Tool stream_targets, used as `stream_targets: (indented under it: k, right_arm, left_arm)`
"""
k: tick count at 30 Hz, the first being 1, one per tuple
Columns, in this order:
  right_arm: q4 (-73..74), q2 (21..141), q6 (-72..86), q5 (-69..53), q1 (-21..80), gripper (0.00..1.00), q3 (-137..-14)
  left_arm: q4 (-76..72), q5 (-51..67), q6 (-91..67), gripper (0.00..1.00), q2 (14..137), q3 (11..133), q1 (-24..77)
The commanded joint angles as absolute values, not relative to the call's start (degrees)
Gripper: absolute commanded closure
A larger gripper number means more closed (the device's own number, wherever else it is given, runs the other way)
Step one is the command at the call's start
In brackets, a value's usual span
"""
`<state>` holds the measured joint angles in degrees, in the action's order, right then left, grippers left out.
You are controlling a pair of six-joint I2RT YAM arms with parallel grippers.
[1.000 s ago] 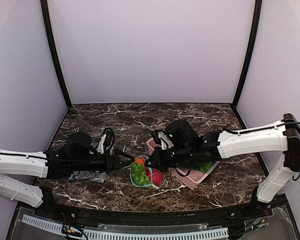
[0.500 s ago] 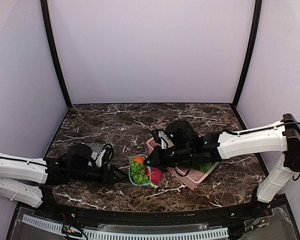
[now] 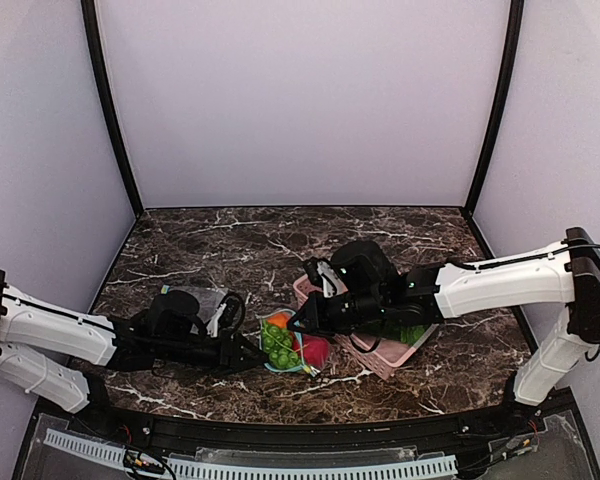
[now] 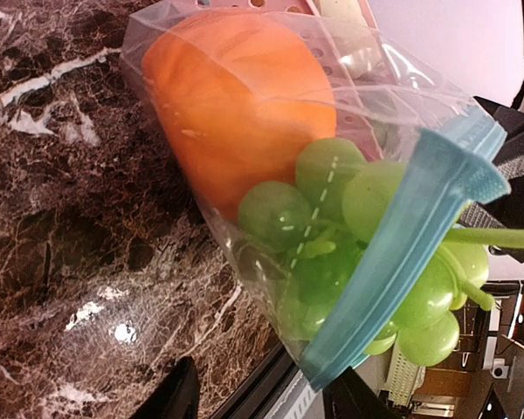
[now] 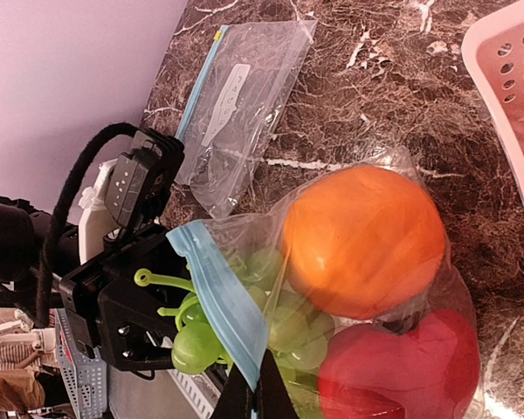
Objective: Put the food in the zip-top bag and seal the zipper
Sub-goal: Pass from the right arm to the left, then adjust the fake fruit in the zipper food storage bag.
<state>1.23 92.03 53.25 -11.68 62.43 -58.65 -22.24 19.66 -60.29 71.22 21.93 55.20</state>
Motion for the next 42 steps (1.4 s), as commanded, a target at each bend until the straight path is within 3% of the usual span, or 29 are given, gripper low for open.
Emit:
stream_targets:
  k: [1,4,8,15,17,21,24,30,36,42]
  right_arm:
    - [-1.59,90.40,53.61,-11.11,62.07,1.00,-58.67]
    - [-1.39,90.44,53.61,-10.90,62.14,1.00,-58.42]
    - [1.21,89.14,53.33,-8.88,62.07,1.00,-57.22]
    - [16.07,84.86,50.69,0.89,62.09,0.98,-56.93]
    - [18.61,84.12,49.42,2.22,62.09,0.89,-57.28]
    - [22.96,82.51,46.51,2.14,62.20,0.58,-59.25]
    - [26.51,80.55,43.66,4.57,63.40,0.45,-61.52]
    - [27.58,80.90,36.28,1.45,66.33,0.46,-67.43]
    - [27.56,90.30,34.79,-1.51,67.27,0.63,-73.66]
    - [28.54,97.78,35.35,-1.40,67.73,0.66,-77.82]
  left_arm:
    - [-26.52,20.85,-61.13,0.60,72.79,22.94,55.56]
    - [-28.72,20.95,-61.48,0.72,73.45,23.18,55.63]
    - [-29.04,18.84,-61.70,0.96,72.49,23.77,55.64]
    - [-25.83,17.73,-60.19,0.99,70.76,25.94,55.65]
    - [-25.73,19.42,-59.56,0.99,73.09,27.32,55.66]
    - [-29.23,22.87,-59.86,0.99,78.57,28.91,55.69]
    - [-29.76,23.23,-59.55,0.99,80.03,29.88,55.65]
    - [-27.77,22.11,-58.52,0.99,78.85,30.54,55.64]
    - [-28.10,21.58,-59.14,0.99,78.02,29.27,55.63]
    - [-28.11,20.95,-59.35,0.99,77.05,28.70,55.63]
